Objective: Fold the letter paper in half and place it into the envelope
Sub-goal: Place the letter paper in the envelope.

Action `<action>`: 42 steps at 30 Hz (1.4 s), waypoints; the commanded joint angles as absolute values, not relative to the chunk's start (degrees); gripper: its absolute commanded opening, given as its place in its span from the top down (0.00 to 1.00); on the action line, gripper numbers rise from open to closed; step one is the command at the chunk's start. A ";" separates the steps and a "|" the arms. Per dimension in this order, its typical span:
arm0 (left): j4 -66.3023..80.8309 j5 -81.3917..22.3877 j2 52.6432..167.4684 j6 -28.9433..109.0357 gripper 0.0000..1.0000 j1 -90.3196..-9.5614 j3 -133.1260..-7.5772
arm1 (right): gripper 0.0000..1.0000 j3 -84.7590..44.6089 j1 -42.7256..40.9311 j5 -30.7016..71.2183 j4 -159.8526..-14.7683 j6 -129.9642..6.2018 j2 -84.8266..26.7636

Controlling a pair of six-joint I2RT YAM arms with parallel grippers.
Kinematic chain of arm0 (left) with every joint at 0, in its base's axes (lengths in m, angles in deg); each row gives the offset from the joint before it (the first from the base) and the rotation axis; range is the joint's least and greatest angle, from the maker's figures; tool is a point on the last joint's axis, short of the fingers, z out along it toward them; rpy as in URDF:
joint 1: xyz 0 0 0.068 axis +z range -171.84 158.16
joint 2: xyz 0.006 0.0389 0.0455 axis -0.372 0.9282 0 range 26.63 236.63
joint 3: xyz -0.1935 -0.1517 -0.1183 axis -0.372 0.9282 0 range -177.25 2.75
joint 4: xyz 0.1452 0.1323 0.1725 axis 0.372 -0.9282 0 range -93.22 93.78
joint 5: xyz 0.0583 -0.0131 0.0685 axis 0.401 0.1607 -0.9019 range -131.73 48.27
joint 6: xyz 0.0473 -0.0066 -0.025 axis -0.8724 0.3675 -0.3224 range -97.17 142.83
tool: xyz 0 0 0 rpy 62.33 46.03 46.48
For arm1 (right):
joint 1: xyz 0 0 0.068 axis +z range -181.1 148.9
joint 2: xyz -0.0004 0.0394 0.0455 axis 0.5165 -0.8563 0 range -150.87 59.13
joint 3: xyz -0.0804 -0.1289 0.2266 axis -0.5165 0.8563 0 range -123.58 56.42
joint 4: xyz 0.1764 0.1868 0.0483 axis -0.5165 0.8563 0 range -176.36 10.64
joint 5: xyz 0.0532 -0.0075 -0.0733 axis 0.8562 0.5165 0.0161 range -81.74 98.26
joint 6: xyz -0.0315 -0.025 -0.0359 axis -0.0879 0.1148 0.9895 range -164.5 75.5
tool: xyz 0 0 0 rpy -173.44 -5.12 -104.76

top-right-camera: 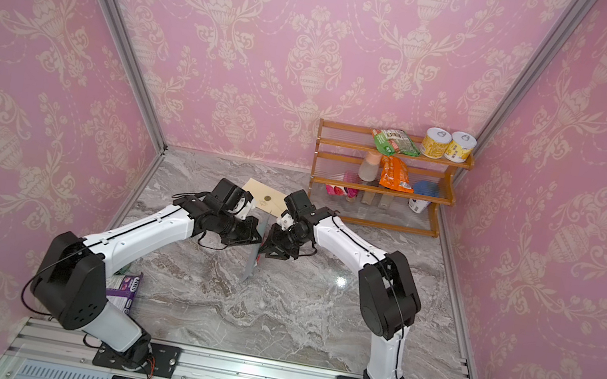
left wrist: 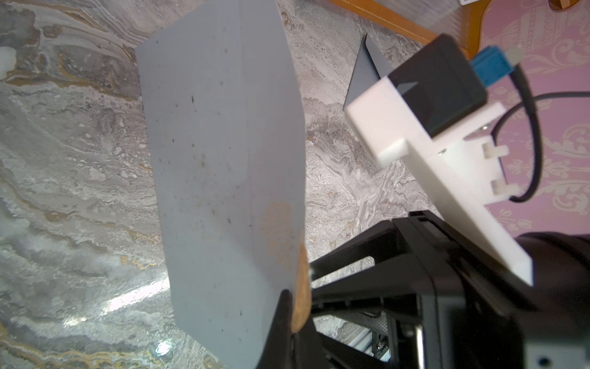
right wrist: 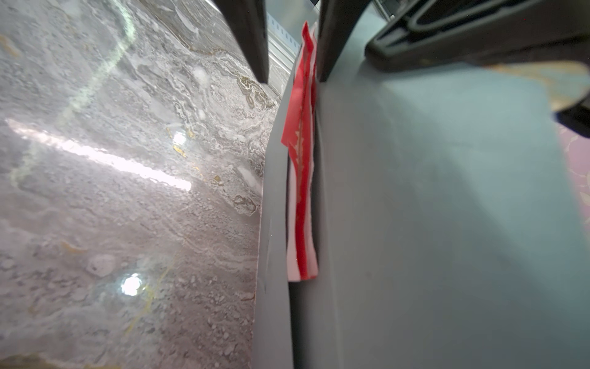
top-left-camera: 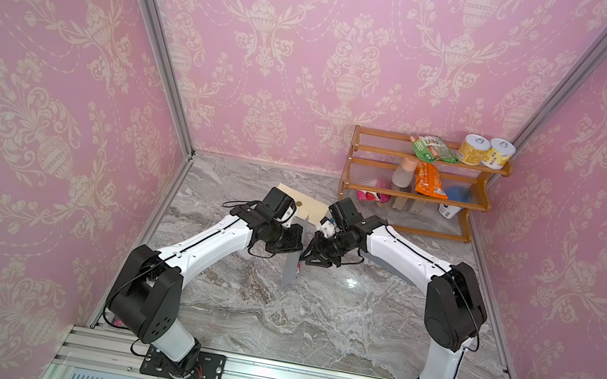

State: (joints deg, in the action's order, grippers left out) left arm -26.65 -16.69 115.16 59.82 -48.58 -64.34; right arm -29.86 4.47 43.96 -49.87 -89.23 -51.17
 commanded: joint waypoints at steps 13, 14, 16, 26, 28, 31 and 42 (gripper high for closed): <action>-20.98 -14.97 112.59 65.23 1.00 -48.30 -62.94 | 0.94 -30.02 5.66 44.55 -51.15 -89.32 -53.68; -20.61 -14.95 112.35 65.49 1.00 -48.30 -62.60 | 0.97 -30.17 5.64 44.30 -51.25 -89.44 -53.95; -20.21 -14.75 112.04 65.89 1.00 -48.30 -62.07 | 1.00 -30.83 5.64 43.58 -50.96 -89.24 -54.29; -19.58 -14.57 110.45 67.16 1.00 -48.30 -59.36 | 1.00 -35.91 4.32 38.10 -49.94 -87.92 -54.78; -19.46 -14.58 110.30 67.34 1.00 -48.29 -58.89 | 1.00 -36.74 4.33 37.17 -50.22 -87.94 -54.32; -19.26 -14.68 110.30 67.73 1.00 -48.30 -58.51 | 1.00 -37.22 4.15 35.41 -50.47 -87.91 -53.59; -14.85 -14.57 111.23 74.98 1.00 -48.30 -57.10 | 1.00 -34.70 3.78 30.35 -55.27 -88.06 -52.97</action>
